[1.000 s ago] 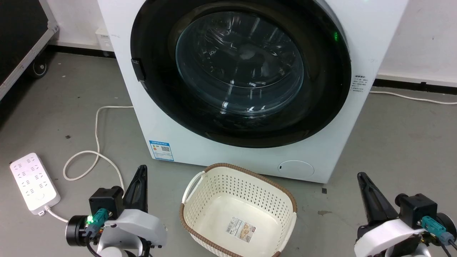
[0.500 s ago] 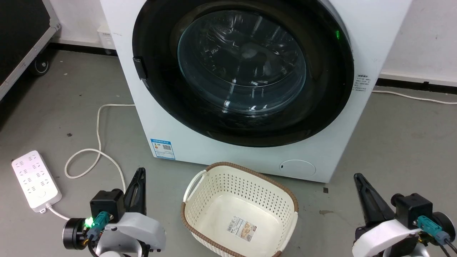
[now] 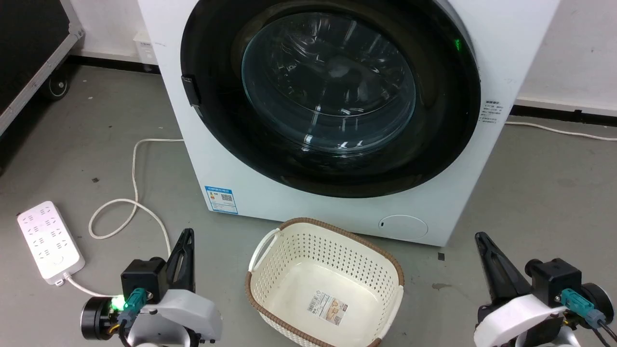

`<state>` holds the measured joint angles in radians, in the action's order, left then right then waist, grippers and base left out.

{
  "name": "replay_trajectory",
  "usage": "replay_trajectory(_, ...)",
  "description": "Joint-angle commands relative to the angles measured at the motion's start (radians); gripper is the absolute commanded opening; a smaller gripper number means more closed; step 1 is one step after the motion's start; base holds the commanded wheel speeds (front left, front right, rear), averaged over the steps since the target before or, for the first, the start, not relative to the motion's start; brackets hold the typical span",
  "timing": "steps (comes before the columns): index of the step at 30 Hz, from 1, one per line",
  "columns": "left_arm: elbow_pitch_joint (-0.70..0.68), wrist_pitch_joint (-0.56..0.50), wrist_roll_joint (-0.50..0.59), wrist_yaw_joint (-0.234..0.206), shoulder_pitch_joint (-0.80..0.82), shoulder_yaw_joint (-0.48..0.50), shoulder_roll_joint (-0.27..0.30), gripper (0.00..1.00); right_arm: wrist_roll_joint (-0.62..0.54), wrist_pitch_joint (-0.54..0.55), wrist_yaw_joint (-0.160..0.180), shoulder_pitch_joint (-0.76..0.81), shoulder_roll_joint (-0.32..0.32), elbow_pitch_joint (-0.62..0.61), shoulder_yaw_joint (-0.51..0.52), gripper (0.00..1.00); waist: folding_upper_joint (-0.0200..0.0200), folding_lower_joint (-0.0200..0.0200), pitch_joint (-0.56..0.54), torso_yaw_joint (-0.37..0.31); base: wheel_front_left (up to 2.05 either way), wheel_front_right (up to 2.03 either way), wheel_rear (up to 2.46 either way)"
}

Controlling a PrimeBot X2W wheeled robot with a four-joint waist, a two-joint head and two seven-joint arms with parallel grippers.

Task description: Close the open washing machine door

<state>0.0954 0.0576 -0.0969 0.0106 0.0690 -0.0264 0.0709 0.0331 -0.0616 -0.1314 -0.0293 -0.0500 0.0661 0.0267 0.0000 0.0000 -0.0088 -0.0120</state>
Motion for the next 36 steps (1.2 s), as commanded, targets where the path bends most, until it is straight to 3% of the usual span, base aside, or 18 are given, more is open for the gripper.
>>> replay_trajectory(1,-0.017,-0.009,0.022,-0.006,-0.023,0.005,-0.006,0.00,-0.012,0.011,0.001,0.018,0.000,-0.015,-0.005,0.00,0.0000,0.0000,0.001,0.001,0.00,0.00,0.00)
replay_trajectory(36,-0.095,-0.058,0.097,-0.011,-0.069,0.026,-0.021,0.00,-0.033,0.062,0.001,0.029,0.000,-0.066,-0.027,0.00,0.0000,0.0000,0.009,0.012,0.00,0.00,0.00)
